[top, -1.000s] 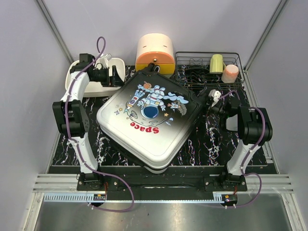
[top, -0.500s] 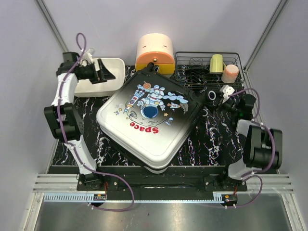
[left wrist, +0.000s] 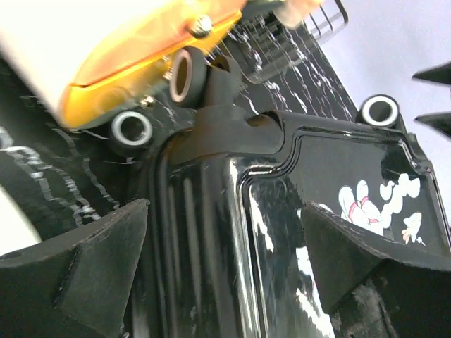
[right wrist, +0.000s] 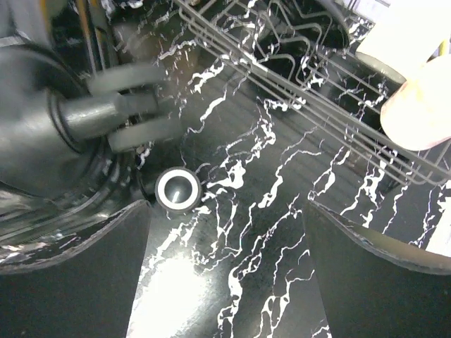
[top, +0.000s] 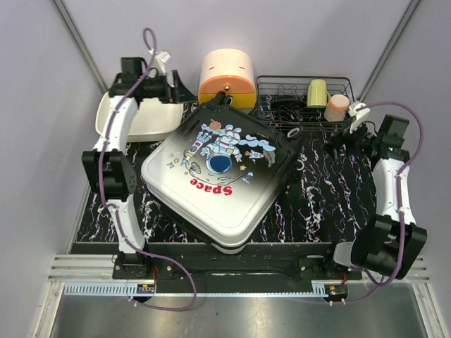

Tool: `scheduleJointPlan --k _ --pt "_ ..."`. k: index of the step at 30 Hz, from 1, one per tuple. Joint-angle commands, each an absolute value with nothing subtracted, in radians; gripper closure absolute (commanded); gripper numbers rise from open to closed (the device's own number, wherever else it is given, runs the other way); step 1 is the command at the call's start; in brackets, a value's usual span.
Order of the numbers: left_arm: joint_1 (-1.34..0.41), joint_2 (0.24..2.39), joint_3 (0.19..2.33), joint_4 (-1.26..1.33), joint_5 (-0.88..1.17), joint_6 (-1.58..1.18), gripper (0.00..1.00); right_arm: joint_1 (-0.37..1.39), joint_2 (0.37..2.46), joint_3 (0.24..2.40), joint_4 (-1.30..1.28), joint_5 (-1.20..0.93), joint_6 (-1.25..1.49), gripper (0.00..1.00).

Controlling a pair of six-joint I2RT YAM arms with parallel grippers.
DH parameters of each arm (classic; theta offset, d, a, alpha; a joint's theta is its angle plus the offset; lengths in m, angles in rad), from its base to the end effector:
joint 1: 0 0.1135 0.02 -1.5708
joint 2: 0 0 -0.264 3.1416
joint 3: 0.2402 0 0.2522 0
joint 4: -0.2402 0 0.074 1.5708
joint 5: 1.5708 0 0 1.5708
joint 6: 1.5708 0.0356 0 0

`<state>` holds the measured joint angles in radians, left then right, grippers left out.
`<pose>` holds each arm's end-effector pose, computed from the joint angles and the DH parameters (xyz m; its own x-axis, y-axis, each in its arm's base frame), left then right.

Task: Open, take out, and arrange the luggage

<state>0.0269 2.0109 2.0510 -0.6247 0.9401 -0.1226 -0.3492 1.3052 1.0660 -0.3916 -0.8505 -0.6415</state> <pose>0.4547 -0.0165 0.3697 -0.6279 -0.0890 -0.7732 0.5850 0.6012 -0.5443 0.2738 -0.0712 0.3110 -0.2378 -0.3335 -0.9123 -0.6078 0.7837 -0.1281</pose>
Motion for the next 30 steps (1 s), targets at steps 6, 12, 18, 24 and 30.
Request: scheduleJointPlan --k 6,12,18,24,30 --pt "-0.167 2.097 1.999 -0.621 1.063 -0.126 0.19 -0.354 1.500 1.508 -0.664 -0.992 -0.364 0.05" --pt "-0.293 2.028 1.884 -0.793 1.062 0.095 0.32 -0.350 1.603 1.615 -0.678 -1.049 -0.302 0.05" --pt "-0.215 1.970 1.956 -0.785 1.032 0.086 0.33 -0.279 1.572 1.540 -0.781 -1.066 -0.409 0.05" --pt "-0.085 1.863 2.036 -0.902 1.020 0.110 0.16 -0.167 1.587 1.526 -0.778 -1.048 -0.411 0.00" --pt "0.152 1.509 1.654 -0.732 1.005 -0.125 0.01 -0.078 1.669 1.588 -0.781 -1.042 -0.373 0.00"
